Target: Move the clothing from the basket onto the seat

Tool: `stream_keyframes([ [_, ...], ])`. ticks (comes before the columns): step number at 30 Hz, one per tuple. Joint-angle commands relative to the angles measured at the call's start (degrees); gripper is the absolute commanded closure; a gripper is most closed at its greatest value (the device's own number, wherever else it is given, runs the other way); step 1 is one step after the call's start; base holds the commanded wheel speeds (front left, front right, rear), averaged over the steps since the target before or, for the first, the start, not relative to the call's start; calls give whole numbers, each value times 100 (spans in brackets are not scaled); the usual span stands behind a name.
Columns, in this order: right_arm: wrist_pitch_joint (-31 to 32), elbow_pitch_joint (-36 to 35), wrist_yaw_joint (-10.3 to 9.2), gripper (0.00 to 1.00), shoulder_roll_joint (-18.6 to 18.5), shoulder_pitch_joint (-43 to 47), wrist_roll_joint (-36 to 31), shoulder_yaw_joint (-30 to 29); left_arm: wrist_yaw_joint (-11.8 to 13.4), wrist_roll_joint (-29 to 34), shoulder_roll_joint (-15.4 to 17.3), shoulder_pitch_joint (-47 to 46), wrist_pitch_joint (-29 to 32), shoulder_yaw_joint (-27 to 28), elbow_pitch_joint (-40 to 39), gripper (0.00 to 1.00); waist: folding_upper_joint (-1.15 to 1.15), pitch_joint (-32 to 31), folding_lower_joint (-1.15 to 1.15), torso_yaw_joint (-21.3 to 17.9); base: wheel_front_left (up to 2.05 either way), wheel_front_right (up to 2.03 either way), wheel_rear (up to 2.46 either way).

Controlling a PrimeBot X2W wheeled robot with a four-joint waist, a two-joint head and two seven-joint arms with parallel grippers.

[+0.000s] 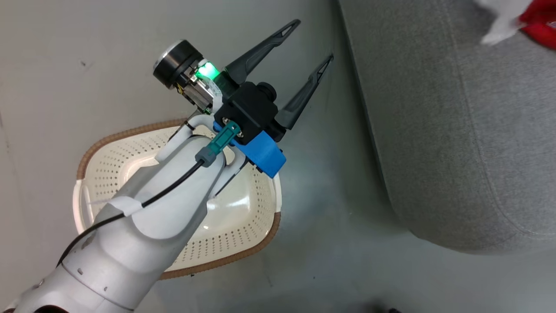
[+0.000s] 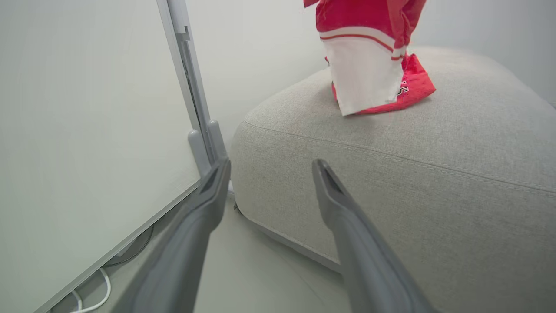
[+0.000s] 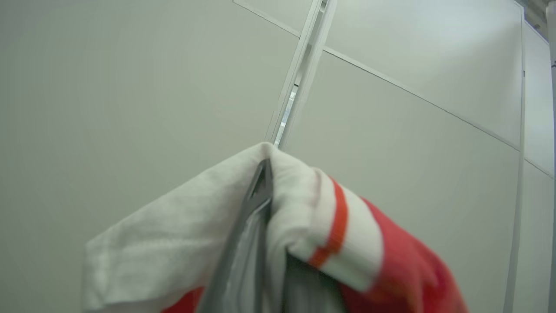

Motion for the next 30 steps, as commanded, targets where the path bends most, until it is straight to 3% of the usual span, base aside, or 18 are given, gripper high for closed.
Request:
stream_keyframes([
  [1,-2,-11,2,100,-321,-393,-30,-226,8,43,62,-166,-1,21,-53,0,0,520,-1,137,0,0,0],
  [7,-2,777,3,100,-1282,-1022,115,-917,36,80,161,-271,-3,7,-123,0,0,848,-1,92,0,0,0],
  [13,-1,2057,2,100,-1590,-771,-137,-1093,35,84,217,-329,6,-39,-182,0,0,1014,-1,85,0,0,0],
  [20,-3,2889,2,100,-1160,-463,-192,-1099,44,63,260,-355,31,-66,-236,0,0,1121,-1,105,0,0,0],
  [30,-3,3002,2,100,-84,528,-250,-1403,67,-4,195,-373,-14,-127,-168,0,0,1067,-1,206,0,0,0],
])
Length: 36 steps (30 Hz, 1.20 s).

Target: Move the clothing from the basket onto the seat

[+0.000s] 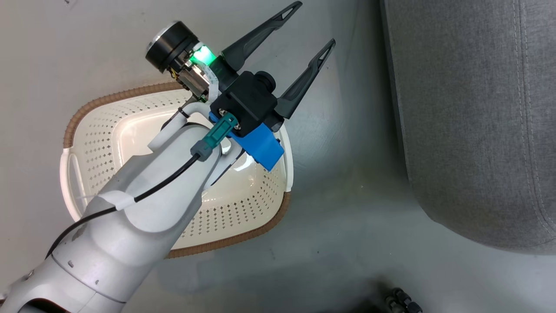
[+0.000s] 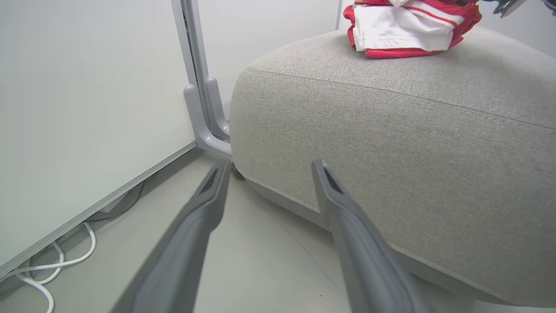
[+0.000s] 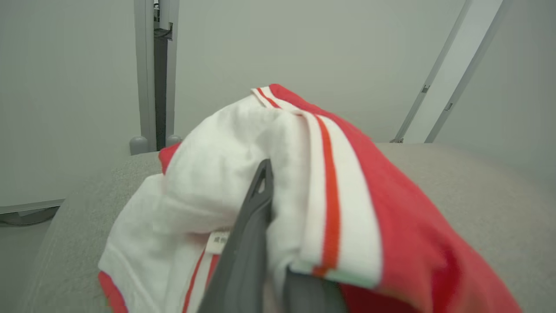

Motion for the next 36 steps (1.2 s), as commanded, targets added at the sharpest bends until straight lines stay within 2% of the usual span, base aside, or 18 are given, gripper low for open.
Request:
stream_keyframes([
  [1,-4,7,1,100,94,134,-25,-7,39,-10,14,-58,-24,3,28,0,0,-52,-1,-1,0,0,0],
  [2,-4,24,1,100,161,191,6,-3,31,-25,10,-53,-32,4,40,0,0,-87,-1,0,0,0,0],
  [3,-4,-18,1,66,227,272,61,24,51,-47,2,-32,-53,10,68,0,0,-177,-1,-4,0,0,0],
  [4,-4,-72,1,2,317,342,88,0,61,-56,-8,-4,-65,16,83,0,0,-239,-1,-10,0,0,0],
  [5,-4,-97,1,0,383,433,100,-8,70,-66,-25,35,-74,17,96,0,0,-309,-1,-11,0,0,0],
  [14,-4,-430,2,0,773,1705,-84,236,161,-257,-184,492,-116,94,224,0,0,-1215,-1,21,0,0,0],
  [21,-4,-718,2,0,1109,2608,-71,553,288,-413,-280,1114,-117,436,51,0,0,-2042,-1,150,0,0,0],
  [32,-3,-1435,1,0,1277,3434,-114,1480,619,-613,-259,2597,-118,1717,-248,0,0,-3437,-1,625,0,0,0],
  [36,-3,-1551,2,0,1304,3615,-115,1789,765,-662,-406,3061,-118,2359,-444,0,0,-3773,-1,845,0,0,0],
])
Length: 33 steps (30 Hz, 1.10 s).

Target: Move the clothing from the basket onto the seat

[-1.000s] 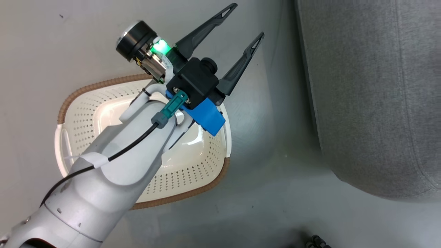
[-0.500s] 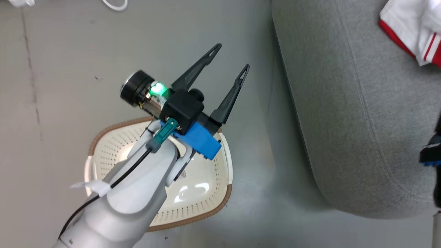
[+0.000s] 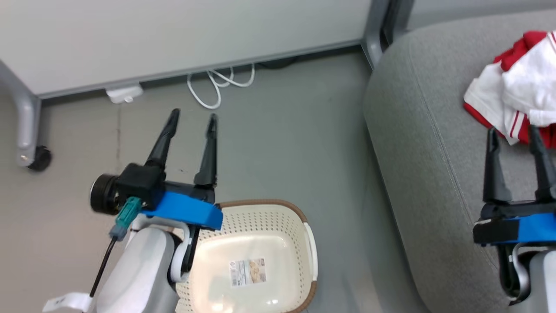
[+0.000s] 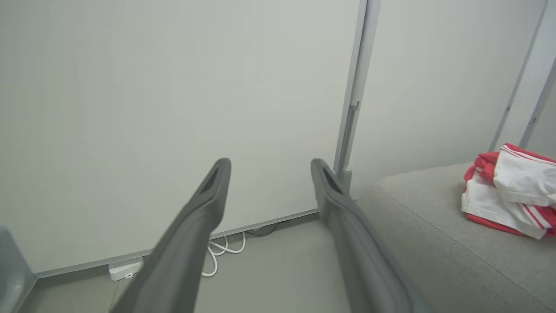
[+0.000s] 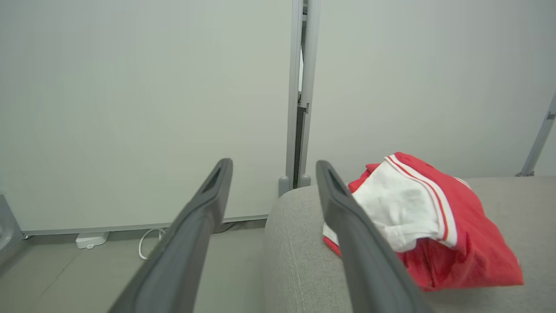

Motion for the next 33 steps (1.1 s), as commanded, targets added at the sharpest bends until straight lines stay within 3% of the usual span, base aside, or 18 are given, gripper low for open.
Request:
stream_keyframes([
  [1,-2,-50,2,0,38,171,-30,123,39,9,-51,221,-23,206,-75,0,0,-411,2,345,0,0,0],
  [16,-2,-312,2,0,285,777,-175,685,-155,708,-311,1439,-21,1303,-399,0,0,-1029,2,783,0,0,0],
  [33,-3,-32,2,0,410,1376,1,550,-305,1086,-524,1979,-21,1855,-447,0,0,-1292,2,1004,0,0,0],
])
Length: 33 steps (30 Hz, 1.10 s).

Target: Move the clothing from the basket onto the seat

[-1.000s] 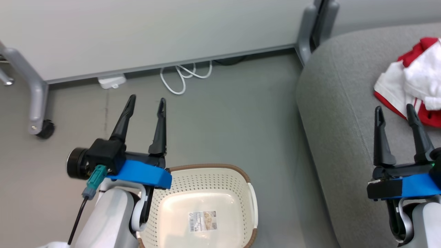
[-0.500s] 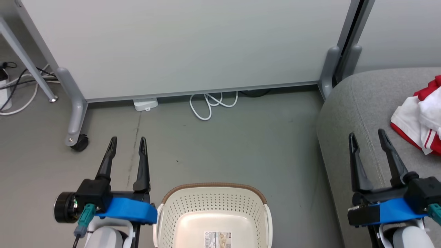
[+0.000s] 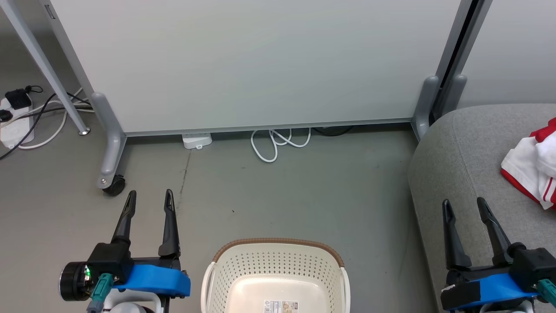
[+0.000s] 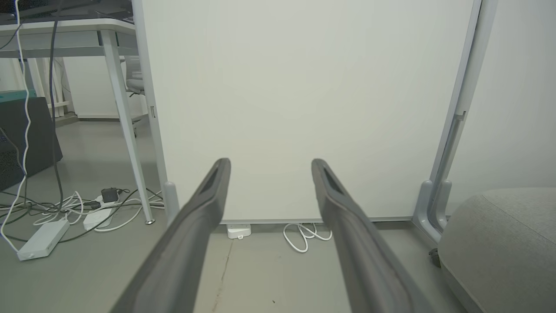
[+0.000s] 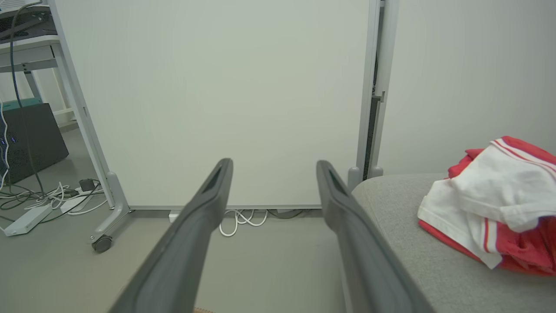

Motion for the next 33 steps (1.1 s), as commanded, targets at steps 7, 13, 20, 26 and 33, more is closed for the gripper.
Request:
stream_keyframes([
  [7,-3,121,3,0,15,114,139,6,-122,124,-58,92,-14,89,-30,0,0,-19,0,-17,0,0,0],
  [13,0,148,0,100,1,36,134,31,-146,140,-86,46,0,87,-9,100,0,-25,0,-30,0,0,0],
  [20,75,486,0,100,13,83,292,18,-151,-22,-105,270,96,103,314,100,0,-27,0,-39,0,0,0],
  [26,258,504,0,100,12,24,995,-5,-184,-725,-107,222,281,197,302,100,0,-26,0,-64,0,0,0],
  [33,436,502,0,100,12,-25,1758,-8,-219,-1490,-108,192,454,275,261,100,0,-24,0,-93,0,0,0],
])
